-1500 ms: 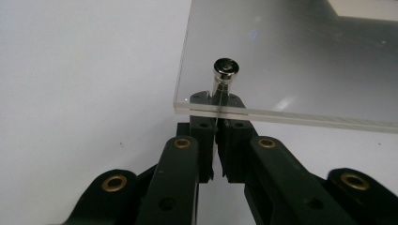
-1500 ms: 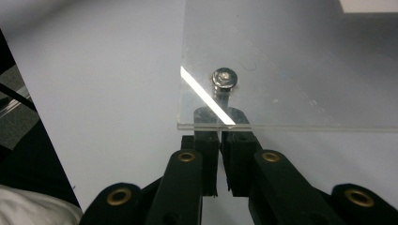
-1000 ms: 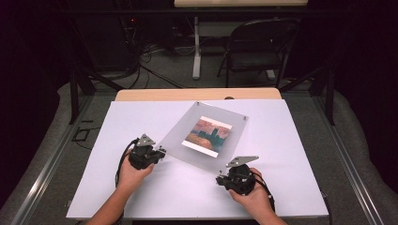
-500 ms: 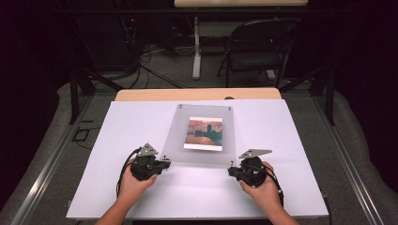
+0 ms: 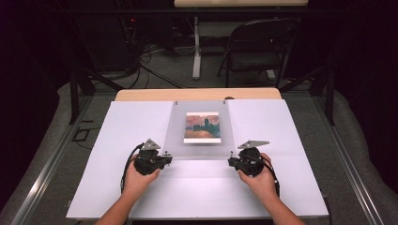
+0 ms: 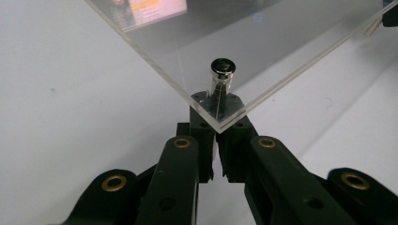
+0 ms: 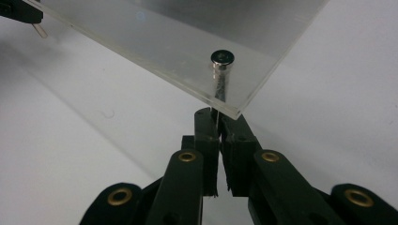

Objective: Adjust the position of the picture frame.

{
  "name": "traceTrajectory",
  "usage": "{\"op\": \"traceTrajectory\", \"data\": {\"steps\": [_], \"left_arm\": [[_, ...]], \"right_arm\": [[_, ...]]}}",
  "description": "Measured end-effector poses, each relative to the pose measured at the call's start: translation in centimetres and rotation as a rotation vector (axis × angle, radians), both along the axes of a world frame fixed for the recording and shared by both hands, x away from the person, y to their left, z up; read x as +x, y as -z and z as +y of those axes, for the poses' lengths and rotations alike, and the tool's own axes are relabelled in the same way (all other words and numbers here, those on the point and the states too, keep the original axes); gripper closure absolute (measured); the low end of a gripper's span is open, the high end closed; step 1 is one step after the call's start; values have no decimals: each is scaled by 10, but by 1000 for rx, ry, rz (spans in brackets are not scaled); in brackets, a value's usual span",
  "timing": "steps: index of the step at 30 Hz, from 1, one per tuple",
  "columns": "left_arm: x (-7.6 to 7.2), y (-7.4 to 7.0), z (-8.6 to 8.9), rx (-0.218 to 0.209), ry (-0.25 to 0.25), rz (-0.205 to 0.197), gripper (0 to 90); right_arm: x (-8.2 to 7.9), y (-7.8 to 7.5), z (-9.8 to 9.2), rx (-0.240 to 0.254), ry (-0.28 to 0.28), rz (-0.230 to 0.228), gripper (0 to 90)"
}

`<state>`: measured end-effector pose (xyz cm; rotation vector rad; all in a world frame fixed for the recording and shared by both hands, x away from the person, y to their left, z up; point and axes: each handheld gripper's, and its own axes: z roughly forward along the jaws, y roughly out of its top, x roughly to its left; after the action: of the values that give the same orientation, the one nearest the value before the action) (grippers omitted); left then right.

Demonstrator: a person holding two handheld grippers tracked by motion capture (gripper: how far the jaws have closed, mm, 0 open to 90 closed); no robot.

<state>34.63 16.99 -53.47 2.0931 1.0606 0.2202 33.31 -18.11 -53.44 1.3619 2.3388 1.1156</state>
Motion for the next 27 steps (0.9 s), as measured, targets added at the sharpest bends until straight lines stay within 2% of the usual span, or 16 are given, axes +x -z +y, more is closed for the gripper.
{"op": "traceTrajectory", "data": {"steps": [4, 10, 27], "left_arm": [[6, 2, 1, -10, -15, 6, 855], [12, 3, 0, -1, -21, 14, 855], [11, 12, -3, 2, -22, 17, 853]], "right_arm": [[4, 1, 2, -5, 7, -2, 857], [12, 2, 3, -6, 20, -1, 857], [13, 11, 1, 0, 32, 27, 851]]}}
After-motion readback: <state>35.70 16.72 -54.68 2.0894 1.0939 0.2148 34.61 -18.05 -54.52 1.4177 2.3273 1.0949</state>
